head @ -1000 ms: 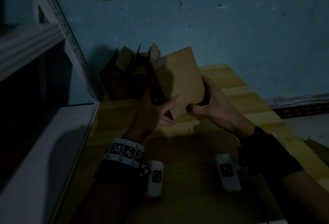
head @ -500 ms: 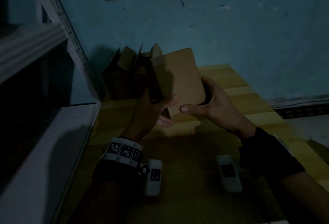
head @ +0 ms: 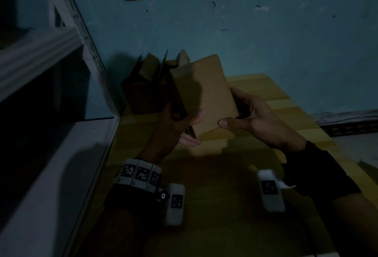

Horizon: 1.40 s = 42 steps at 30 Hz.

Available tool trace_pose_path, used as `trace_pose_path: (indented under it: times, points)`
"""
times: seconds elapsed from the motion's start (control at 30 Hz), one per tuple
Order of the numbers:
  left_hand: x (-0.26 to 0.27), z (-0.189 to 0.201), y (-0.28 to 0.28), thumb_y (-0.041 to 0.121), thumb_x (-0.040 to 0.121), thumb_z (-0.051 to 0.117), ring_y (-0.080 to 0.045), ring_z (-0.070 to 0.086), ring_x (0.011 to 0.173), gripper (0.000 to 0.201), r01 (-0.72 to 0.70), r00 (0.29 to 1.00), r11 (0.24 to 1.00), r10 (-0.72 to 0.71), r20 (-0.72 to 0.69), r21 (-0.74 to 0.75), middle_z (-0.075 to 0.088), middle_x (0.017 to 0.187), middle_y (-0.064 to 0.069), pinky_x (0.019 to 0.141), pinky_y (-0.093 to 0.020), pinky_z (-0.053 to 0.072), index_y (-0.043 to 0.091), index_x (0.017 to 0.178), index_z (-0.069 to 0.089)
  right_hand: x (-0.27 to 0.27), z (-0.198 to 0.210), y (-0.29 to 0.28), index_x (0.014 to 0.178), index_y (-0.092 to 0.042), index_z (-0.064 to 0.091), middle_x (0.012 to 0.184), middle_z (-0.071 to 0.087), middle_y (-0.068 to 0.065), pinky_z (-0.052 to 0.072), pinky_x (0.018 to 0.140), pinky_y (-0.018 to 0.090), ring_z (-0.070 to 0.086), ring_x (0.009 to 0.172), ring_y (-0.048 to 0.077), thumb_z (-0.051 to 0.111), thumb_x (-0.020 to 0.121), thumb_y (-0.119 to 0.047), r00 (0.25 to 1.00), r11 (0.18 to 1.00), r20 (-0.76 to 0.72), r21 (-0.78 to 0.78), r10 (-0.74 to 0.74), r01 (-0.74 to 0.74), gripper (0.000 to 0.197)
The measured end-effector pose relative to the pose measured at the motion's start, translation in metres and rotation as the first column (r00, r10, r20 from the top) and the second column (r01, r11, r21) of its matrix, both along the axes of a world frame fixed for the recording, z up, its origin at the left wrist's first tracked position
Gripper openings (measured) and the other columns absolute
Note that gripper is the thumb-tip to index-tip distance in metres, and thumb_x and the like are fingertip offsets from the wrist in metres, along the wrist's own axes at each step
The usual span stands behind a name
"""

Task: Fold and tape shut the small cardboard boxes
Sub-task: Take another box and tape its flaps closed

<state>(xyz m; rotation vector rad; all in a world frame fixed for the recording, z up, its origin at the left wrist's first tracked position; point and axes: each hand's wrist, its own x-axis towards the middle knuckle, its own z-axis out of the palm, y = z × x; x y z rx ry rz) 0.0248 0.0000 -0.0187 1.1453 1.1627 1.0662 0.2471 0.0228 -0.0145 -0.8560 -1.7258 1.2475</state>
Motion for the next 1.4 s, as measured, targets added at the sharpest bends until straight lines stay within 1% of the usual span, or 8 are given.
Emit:
trace_pose_path:
  times: [0.2,0.37,0.47,0.6,0.77,0.9,1.13,1.4]
  points:
    - [-0.002,0.0,0.001,0.037,0.071,0.08,-0.043,0.073,0.075,0.093,0.003,1.0,1.0,-0.003,0.001,-0.029,0.049,0.145,-0.015,0.062,-0.044,0.062,0.033,0.151,0.032,0.007,-0.002,0.002,0.148,-0.015,0.048,0.139,0.064,0.005,0.049,0.109,0.043,0.061,0.128,0.023,0.072,0.089,-0.001,1.0,1.0,0.009,0.007,0.011,-0.011,0.065]
    - [-0.017,0.006,0.002,0.045,0.074,0.074,-0.04,0.073,0.078,0.072,-0.082,0.997,0.997,0.082,0.014,-0.005,0.065,0.125,-0.017,0.06,-0.044,0.062,0.02,0.137,0.051,0.019,0.002,0.007,0.144,-0.01,0.054,0.141,0.064,0.004,0.058,0.095,0.038,0.063,0.127,0.025,0.051,0.093,0.014,0.99,0.998,-0.139,-0.05,-0.034,0.027,0.057]
    - [-0.022,0.013,0.0,0.041,0.072,0.069,-0.038,0.073,0.077,0.061,-0.107,0.992,0.994,0.106,0.066,0.019,0.069,0.113,-0.017,0.062,-0.047,0.062,0.019,0.126,0.055,0.015,0.005,0.006,0.126,-0.004,0.065,0.115,0.073,0.014,0.062,0.075,0.037,0.073,0.103,0.023,0.069,0.092,-0.014,0.951,0.972,-0.2,-0.05,-0.236,0.231,0.036]
    - [-0.02,0.01,-0.001,0.047,0.07,0.074,-0.042,0.073,0.076,0.078,-0.123,0.992,0.99,0.125,-0.029,0.068,0.063,0.128,-0.01,0.075,-0.062,0.058,0.024,0.139,0.048,0.002,0.004,0.001,0.101,-0.006,0.062,0.097,0.069,0.015,0.058,0.058,0.033,0.071,0.076,0.023,0.087,0.073,-0.048,0.934,0.927,-0.044,0.109,-0.355,0.358,0.056]
    - [-0.011,0.009,-0.001,0.048,0.067,0.074,-0.03,0.074,0.071,0.081,-0.1,0.987,0.992,0.109,-0.118,0.08,0.059,0.131,-0.008,0.059,-0.042,0.062,0.023,0.139,0.046,-0.025,0.003,-0.006,0.126,-0.022,0.045,0.114,0.058,-0.015,0.062,0.06,0.027,0.067,0.091,0.008,0.086,0.056,-0.058,0.902,0.941,0.268,0.093,-0.338,0.325,0.089]
    - [-0.012,0.007,-0.002,0.033,0.084,0.072,-0.024,0.074,0.07,0.048,-0.095,0.983,0.987,0.114,-0.146,0.129,0.064,0.111,0.004,0.058,-0.042,0.062,0.028,0.125,0.05,-0.033,0.0,-0.002,0.135,-0.015,0.043,0.119,0.061,-0.004,0.061,0.062,0.026,0.068,0.093,0.01,0.093,0.059,-0.047,0.914,0.947,0.246,0.087,-0.322,0.31,0.097]
    - [-0.018,0.011,-0.006,0.037,0.075,0.074,-0.002,0.071,0.066,0.051,-0.082,0.979,0.98,0.113,-0.169,0.183,0.063,0.104,0.012,0.051,-0.024,0.057,0.028,0.12,0.051,-0.024,0.001,0.002,0.136,-0.014,0.05,0.124,0.067,-0.006,0.061,0.089,0.032,0.068,0.107,0.007,0.093,0.06,-0.04,0.953,0.976,0.214,0.021,-0.215,0.215,0.092]
    - [-0.025,0.014,-0.008,0.052,0.056,0.079,-0.031,0.074,0.073,0.068,-0.085,0.988,0.991,0.098,-0.117,0.108,0.071,0.1,0.007,0.068,-0.063,0.058,0.028,0.116,0.059,-0.015,0.005,-0.003,0.132,-0.007,0.053,0.121,0.07,0.011,0.062,0.079,0.033,0.075,0.098,0.022,0.088,0.068,-0.014,0.992,0.992,0.054,-0.06,-0.11,0.113,0.073]
